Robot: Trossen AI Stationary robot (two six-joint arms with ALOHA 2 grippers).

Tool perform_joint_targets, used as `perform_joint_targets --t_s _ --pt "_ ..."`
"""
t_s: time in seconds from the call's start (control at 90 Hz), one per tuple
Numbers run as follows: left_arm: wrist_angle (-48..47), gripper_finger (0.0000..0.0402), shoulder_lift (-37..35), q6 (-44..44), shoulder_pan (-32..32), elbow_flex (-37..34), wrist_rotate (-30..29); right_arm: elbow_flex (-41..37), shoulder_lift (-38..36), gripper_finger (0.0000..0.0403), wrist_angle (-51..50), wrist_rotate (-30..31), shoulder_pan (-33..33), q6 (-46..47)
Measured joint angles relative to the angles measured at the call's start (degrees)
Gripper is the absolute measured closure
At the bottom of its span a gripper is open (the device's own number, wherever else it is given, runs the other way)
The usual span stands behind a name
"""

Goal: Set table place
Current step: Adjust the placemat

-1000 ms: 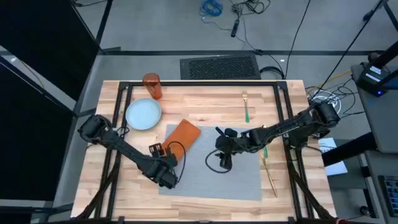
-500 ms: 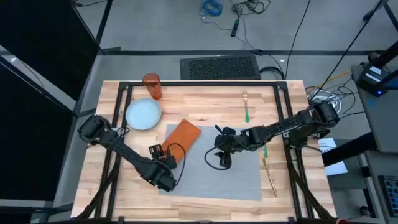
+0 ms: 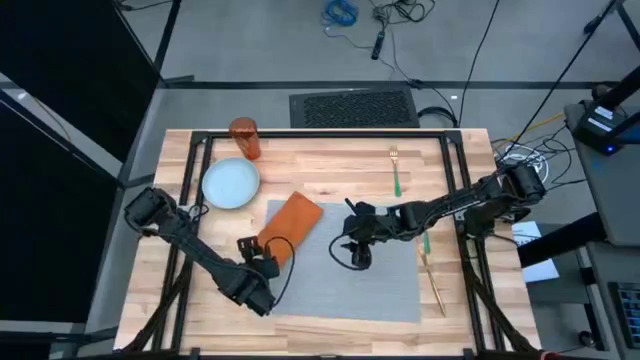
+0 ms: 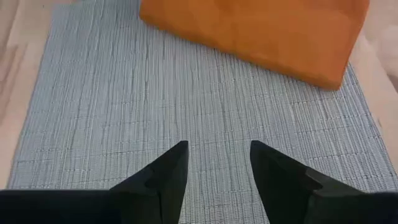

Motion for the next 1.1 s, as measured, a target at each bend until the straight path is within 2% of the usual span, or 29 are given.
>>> perform_joint_targets --t_s 0.111,0.367,0.644,1.1 --pt "0.4 0.0159 0.0 -1.3 0.0 -2.0 -0.2 0.0 0.0 0.0244 0.0 0.0 0.0 0.0" --pt "-0.5 0.0159 0.0 -0.9 0.7 -2.3 -6.1 0.0 0.0 0.0244 0.9 0.0 0.0 -0.2" --pt "2.7 0.0159 -0.1 1.0 2.3 -6.0 -4.6 0.0 0.0 0.0244 3.2 -1.6 0.0 -0.2" --pt "3.0 0.0159 0.0 3.5 3.2 -5.8 -5.7 0.0 0.0 0.0244 3.3 -1.7 0.0 0.5"
